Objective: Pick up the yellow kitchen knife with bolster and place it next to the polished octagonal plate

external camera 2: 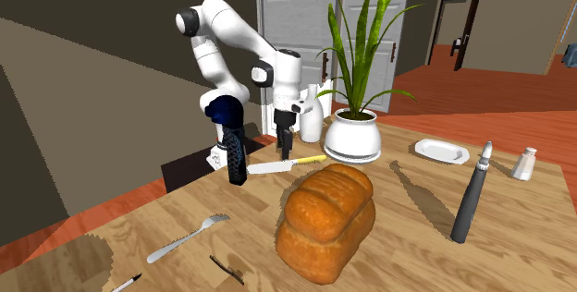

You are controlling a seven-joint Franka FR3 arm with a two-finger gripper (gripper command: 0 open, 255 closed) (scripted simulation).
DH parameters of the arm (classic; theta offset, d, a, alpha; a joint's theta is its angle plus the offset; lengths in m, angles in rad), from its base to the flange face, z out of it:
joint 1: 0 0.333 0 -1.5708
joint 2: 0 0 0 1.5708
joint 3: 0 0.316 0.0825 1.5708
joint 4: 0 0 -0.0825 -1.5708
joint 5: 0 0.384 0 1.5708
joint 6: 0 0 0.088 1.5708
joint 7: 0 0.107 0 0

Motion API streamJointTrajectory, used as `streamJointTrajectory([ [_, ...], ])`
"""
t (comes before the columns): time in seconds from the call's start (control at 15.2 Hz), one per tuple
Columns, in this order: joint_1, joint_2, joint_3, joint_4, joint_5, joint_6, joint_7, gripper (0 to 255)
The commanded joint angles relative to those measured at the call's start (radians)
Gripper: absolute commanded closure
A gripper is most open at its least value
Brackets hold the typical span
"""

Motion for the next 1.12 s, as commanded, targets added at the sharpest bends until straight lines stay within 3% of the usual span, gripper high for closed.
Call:
streamJointTrajectory([
  [0.0,0.015,0.038,-0.007,-0.001,-0.004,0.036,-0.041,0],
  [0.46,0.011,0.114,-0.025,-0.05,-0.011,0.161,-0.043,0],
  [0.99,0.011,0.113,-0.025,-0.05,-0.011,0.161,-0.043,0],
  [1.06,0.011,0.113,-0.025,-0.05,-0.011,0.161,-0.043,255],
])
